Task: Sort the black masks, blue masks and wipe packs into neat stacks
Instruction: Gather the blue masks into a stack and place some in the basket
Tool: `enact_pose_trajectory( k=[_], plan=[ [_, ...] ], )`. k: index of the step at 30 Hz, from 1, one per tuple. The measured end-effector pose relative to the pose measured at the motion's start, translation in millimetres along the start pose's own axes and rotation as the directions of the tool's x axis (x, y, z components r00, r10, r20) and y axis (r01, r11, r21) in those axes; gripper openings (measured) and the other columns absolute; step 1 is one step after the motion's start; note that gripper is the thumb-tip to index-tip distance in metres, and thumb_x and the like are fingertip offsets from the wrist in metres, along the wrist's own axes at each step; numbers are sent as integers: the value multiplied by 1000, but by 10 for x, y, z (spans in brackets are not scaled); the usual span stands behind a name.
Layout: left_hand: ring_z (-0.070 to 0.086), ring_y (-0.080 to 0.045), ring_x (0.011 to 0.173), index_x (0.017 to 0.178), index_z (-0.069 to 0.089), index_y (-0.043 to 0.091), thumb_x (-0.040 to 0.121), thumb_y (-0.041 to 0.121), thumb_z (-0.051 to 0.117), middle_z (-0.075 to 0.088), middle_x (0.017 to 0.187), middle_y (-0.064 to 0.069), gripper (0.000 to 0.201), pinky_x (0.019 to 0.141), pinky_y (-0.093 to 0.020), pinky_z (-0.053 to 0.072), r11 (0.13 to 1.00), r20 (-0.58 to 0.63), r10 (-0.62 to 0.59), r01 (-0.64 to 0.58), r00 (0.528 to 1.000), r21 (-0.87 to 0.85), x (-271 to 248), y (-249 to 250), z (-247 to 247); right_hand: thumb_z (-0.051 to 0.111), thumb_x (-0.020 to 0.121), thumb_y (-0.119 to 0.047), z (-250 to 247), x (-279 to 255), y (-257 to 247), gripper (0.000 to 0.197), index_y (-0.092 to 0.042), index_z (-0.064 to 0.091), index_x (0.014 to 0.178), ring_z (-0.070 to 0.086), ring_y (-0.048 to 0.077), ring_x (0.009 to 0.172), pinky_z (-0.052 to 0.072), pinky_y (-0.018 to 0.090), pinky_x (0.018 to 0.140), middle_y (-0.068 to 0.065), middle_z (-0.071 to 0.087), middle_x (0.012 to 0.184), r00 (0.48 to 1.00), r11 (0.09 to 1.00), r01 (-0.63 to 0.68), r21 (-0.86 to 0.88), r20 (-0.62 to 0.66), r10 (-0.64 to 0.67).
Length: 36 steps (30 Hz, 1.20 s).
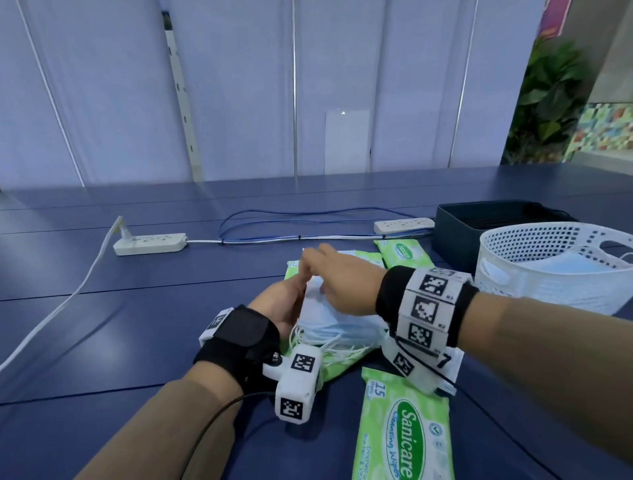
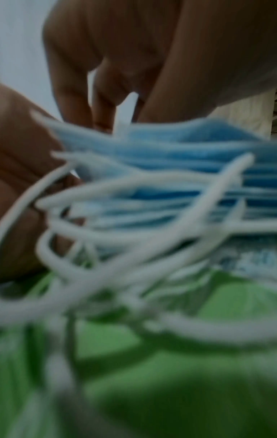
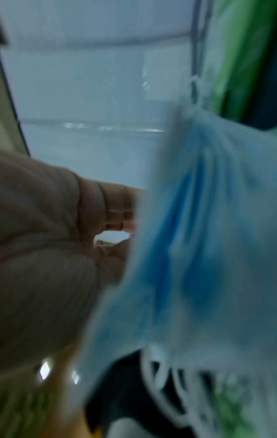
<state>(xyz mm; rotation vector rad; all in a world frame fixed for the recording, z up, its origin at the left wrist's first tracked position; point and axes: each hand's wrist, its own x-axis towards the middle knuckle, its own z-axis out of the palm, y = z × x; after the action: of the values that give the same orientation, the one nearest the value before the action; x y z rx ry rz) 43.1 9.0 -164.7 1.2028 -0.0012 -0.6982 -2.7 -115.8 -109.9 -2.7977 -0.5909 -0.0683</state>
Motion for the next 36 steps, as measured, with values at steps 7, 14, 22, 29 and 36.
enact_pose_trajectory(
  k=[7, 14, 22, 29, 36],
  plan=[
    [69, -29, 79, 120, 54, -6, 92, -1, 48, 65, 111, -23, 29, 72, -40, 57, 973, -33, 64, -55, 997, 225, 56, -48, -1, 41, 91, 1, -620, -530, 620, 14, -11, 46, 93, 60, 27, 60, 53, 34, 54, 11, 50, 83, 809, 673, -546, 499, 104, 579],
    [71, -23, 74, 123, 53, 3, 95, -3, 36, 66, 108, -14, 34, 63, -34, 59, 975, 26, 91, -94, 996, 202, 41, -18, 41, 58, 86, -11, -470, -889, 865, 47, -19, 46, 131, 53, 20, 94, 46, 30, 84, 4, 53, 123, 849, 868, -287, -406, 312, 427],
    [70, -27, 81, 120, 53, 2, 92, 0, 37, 68, 108, -15, 32, 62, -35, 59, 983, 45, 170, -173, 984, 66, -34, 116, -72, 67, 83, -23, -107, -267, 571, 45, -11, 51, 123, 46, 22, 94, 40, 30, 76, 6, 48, 107, 740, 842, 13, -539, 571, 355],
    [64, -30, 91, 122, 50, 5, 90, -7, 33, 62, 118, -14, 38, 73, -43, 53, 966, -8, 242, -241, 970, -94, -23, 126, -126, 66, 83, -7, -563, -320, 728, 20, -19, 52, 79, 49, 14, 83, 38, 19, 66, 3, 54, 89, 762, 986, -70, -149, 630, 149],
    [70, -26, 83, 113, 58, 7, 89, -12, 33, 72, 98, -11, 39, 73, -43, 56, 935, 10, 276, -266, 961, -236, -31, 86, -12, 53, 92, -6, -799, -70, 487, 13, -7, 58, 103, 67, 12, 78, 55, 30, 75, 5, 70, 94, 963, 668, -264, 696, 155, 219]
  ],
)
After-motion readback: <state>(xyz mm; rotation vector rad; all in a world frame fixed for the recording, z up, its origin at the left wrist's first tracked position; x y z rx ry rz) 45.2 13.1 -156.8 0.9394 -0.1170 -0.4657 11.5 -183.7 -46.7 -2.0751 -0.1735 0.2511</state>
